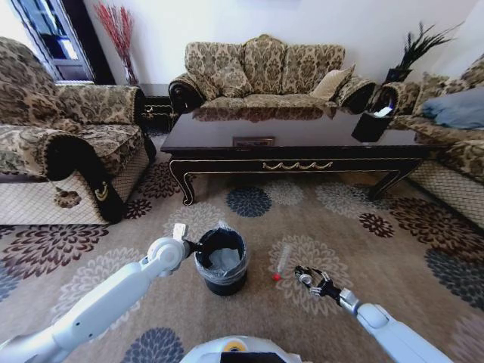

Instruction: Move to the front of the table and pick up the trash from the floor, then place it into the trash bin.

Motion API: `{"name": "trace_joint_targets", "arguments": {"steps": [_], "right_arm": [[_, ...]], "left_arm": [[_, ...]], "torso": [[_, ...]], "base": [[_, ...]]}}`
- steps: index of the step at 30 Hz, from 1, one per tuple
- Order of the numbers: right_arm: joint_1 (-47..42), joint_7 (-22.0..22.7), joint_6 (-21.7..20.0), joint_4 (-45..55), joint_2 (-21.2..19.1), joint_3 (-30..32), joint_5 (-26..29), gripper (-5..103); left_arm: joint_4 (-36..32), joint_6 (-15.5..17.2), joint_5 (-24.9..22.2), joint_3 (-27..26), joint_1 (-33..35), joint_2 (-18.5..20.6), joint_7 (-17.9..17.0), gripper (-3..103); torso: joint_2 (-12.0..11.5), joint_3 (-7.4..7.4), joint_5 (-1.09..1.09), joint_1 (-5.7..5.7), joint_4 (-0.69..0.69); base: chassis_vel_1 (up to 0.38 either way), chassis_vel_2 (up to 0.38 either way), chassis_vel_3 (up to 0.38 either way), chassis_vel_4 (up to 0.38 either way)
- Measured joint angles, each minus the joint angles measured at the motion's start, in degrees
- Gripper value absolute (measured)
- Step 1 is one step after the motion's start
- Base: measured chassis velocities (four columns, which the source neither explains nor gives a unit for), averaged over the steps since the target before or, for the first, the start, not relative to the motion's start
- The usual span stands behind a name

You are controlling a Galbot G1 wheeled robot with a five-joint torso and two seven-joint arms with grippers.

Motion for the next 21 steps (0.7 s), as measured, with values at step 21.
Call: {"name": "trace_joint_targets", "arguments": {"steps": [21], "right_arm": [[-1.4, 0.1, 0.6, 0.0, 0.3, 0.8, -1.5, 31]], "left_arm": [[0.5, 0.0, 1.0, -0.6, 0.7, -1.0, 0.6, 4]], "torso": [[0.0, 0.0, 0.0, 0.0, -0.01]], "base": [[0.0, 0.0, 0.0, 0.0]]}}
